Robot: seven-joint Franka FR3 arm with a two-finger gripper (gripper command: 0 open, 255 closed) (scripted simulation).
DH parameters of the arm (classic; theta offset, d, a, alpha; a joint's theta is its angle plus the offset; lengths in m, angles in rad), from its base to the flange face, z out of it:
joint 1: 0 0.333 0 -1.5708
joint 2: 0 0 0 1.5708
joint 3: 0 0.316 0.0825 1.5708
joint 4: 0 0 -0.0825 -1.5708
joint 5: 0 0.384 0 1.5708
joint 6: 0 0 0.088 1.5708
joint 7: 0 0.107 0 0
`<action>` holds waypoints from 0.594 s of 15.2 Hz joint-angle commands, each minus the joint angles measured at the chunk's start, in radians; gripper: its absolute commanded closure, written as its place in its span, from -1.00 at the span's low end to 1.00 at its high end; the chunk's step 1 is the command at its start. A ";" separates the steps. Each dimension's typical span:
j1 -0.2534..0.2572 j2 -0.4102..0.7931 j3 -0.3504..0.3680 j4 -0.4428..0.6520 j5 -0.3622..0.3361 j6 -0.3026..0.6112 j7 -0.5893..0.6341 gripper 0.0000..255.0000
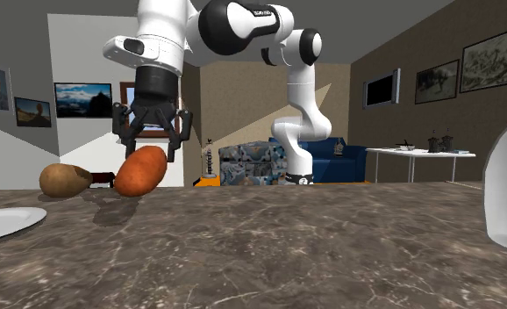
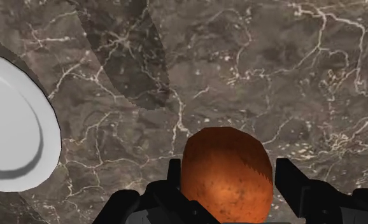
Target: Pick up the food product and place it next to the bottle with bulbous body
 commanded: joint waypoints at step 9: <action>0.003 -0.034 -0.009 0.092 -0.025 -0.122 0.019 1.00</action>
